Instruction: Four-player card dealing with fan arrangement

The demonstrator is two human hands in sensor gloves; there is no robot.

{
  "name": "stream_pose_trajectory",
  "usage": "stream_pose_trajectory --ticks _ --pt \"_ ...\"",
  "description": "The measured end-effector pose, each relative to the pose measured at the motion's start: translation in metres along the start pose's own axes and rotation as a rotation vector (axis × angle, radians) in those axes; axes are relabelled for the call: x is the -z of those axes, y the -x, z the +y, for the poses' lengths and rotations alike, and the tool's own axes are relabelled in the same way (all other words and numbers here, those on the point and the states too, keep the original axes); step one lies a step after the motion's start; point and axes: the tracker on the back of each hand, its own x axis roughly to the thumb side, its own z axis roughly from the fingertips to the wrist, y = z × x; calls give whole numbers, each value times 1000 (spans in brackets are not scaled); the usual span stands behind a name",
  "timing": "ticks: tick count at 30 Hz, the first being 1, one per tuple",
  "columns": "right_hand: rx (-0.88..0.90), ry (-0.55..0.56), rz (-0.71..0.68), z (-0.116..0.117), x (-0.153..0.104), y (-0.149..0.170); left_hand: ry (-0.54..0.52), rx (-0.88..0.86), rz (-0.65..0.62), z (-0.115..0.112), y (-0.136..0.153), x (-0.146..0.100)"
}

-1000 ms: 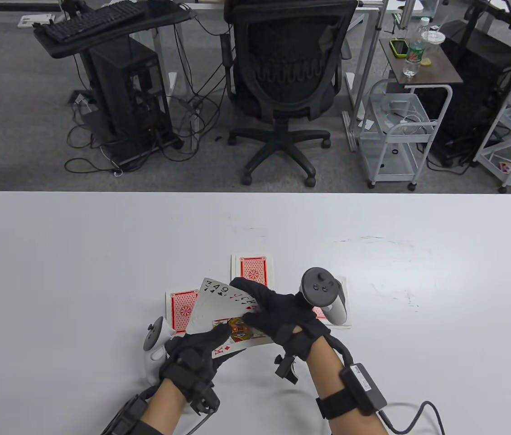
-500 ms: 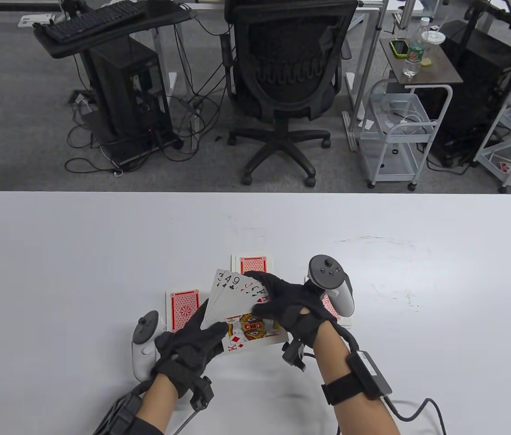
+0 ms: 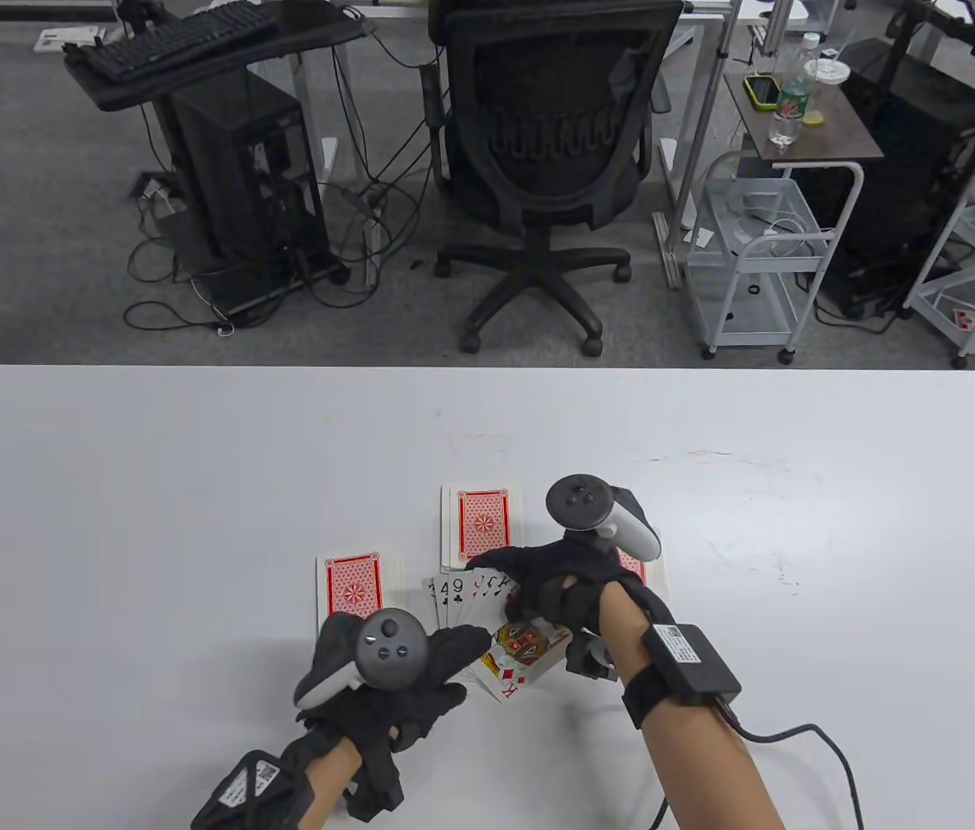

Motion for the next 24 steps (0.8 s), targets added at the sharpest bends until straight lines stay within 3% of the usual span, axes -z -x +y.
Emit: stream_pose_trajectory --ticks 3,8,15,24 --pt "-126 14 31 2 6 -6 99 124 55 -12 -7 14" --pt "-367 110 -23 15 8 -19 163 111 112 -17 -6 28" --pt "-674 259 -46 35 13 -28 185 35 146 -19 0 32" --pt "-1005 420 58 51 19 -26 199 28 167 -17 -1 35"
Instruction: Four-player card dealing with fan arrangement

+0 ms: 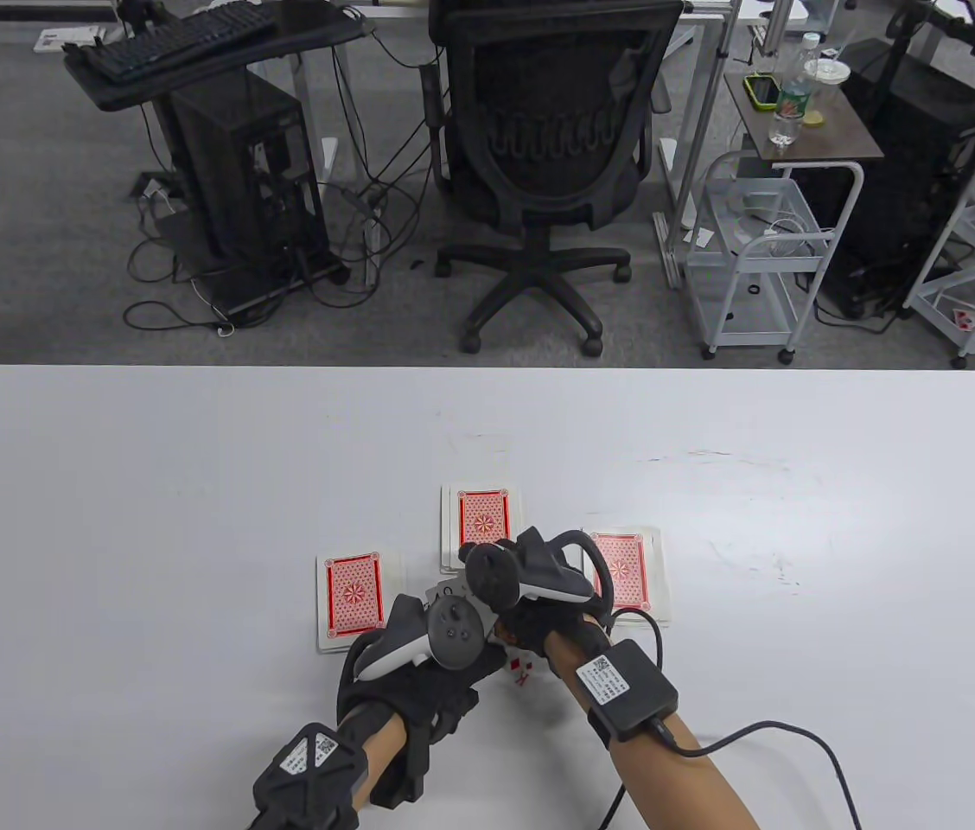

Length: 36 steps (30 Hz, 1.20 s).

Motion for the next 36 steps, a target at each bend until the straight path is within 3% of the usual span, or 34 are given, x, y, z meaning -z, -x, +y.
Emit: stream_pose_trajectory --ticks 14,21,24,28,32,36 --pt "-207 26 53 6 -3 -8 3 -7 7 3 0 1" --pt "-49 90 121 -26 -24 10 -83 -44 -10 35 -2 -20" --pt "101 111 182 -50 -48 25 -187 -70 18 53 6 -38" --pt "214 183 259 -69 -91 38 -375 -74 95 61 22 -62" --pt "193 242 312 -65 -128 36 -596 -35 169 50 31 -83" --pt "69 247 329 -51 -147 25 -703 65 218 36 30 -93"
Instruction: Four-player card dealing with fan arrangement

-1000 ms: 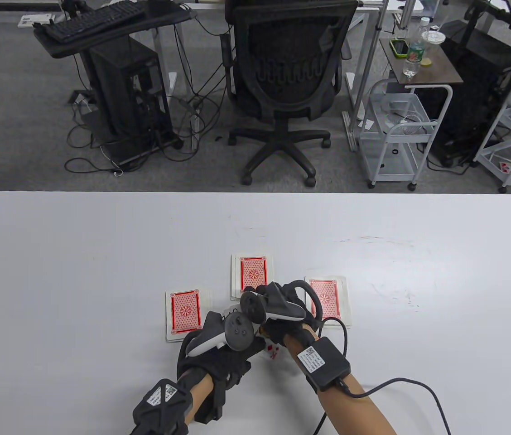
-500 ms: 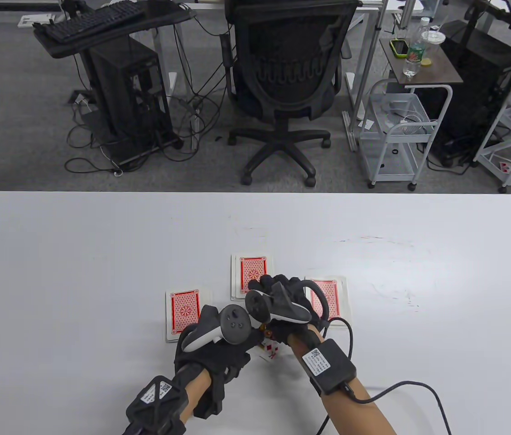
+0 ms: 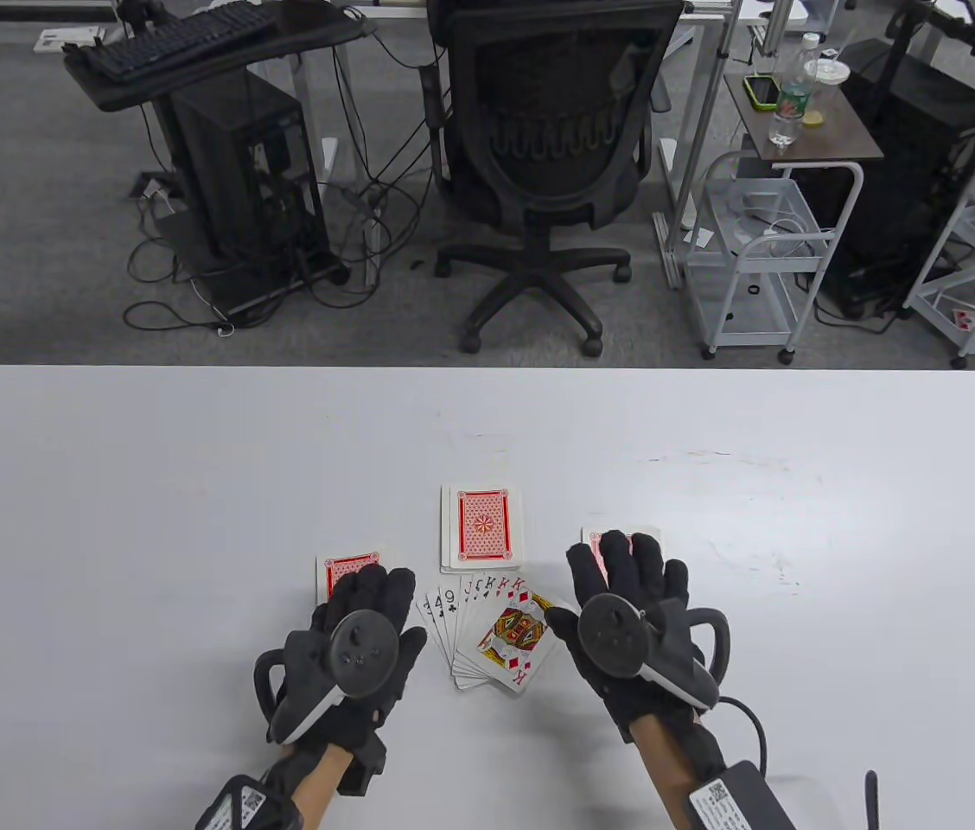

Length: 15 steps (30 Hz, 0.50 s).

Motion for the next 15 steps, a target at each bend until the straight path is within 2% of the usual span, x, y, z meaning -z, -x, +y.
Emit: stream_pose_trajectory --ticks 6,9,15 --pt "-213 -52 -18 28 -13 -14 -49 180 -8 -17 -3 -13" --pt "-215 -144 -4 41 -12 -15 -50 213 4 -19 -2 -13" --pt "-269 -169 -2 53 -9 -13 -62 220 9 -18 2 -15"
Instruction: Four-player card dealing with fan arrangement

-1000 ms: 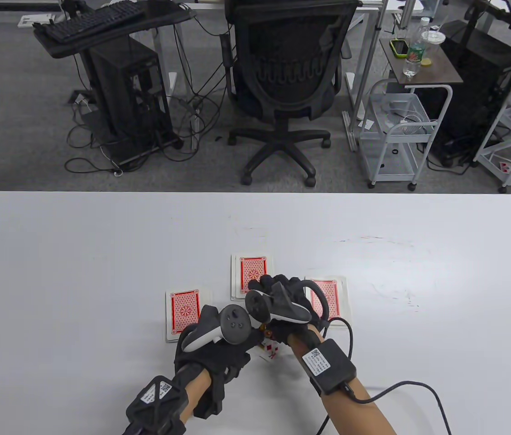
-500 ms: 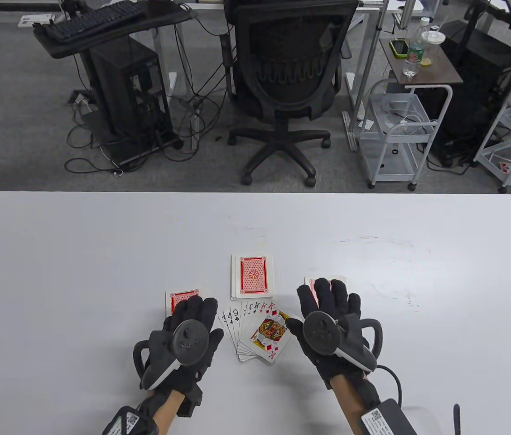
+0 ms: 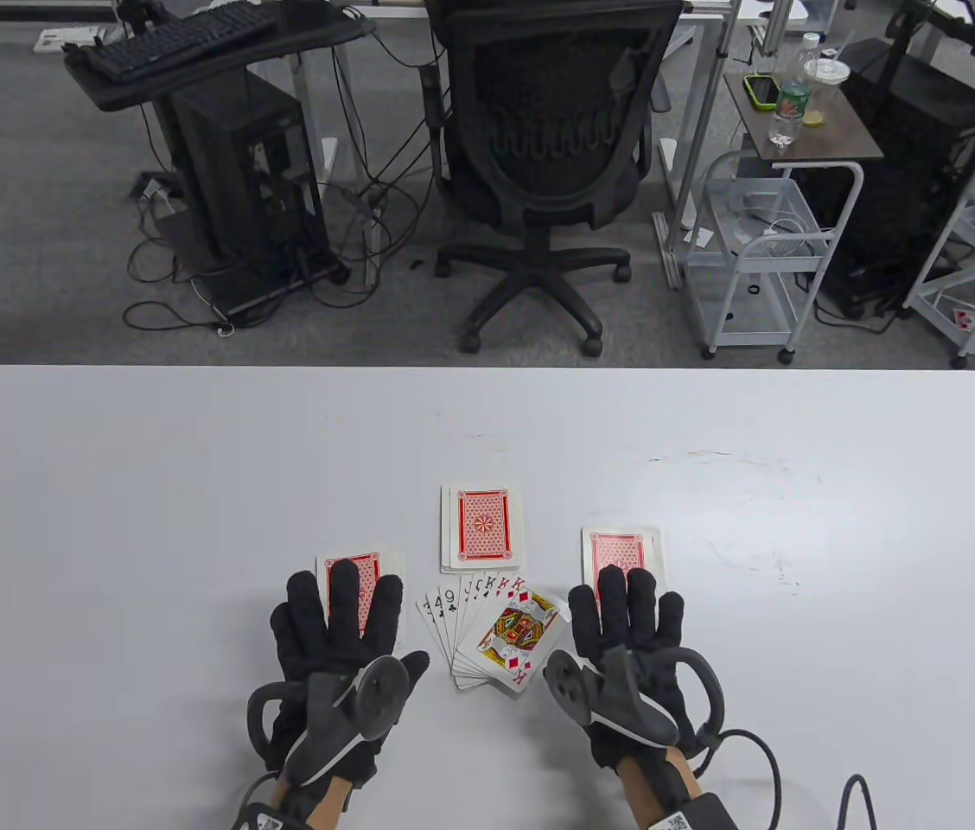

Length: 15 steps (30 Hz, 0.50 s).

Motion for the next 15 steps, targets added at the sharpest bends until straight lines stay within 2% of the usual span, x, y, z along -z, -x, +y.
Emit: stream_pose_trajectory --ticks 10,15 --pt "0 26 12 0 2 0 -31 0 -1 3 1 0" --pt "35 82 12 -2 2 1 -32 0 -14 3 0 0"
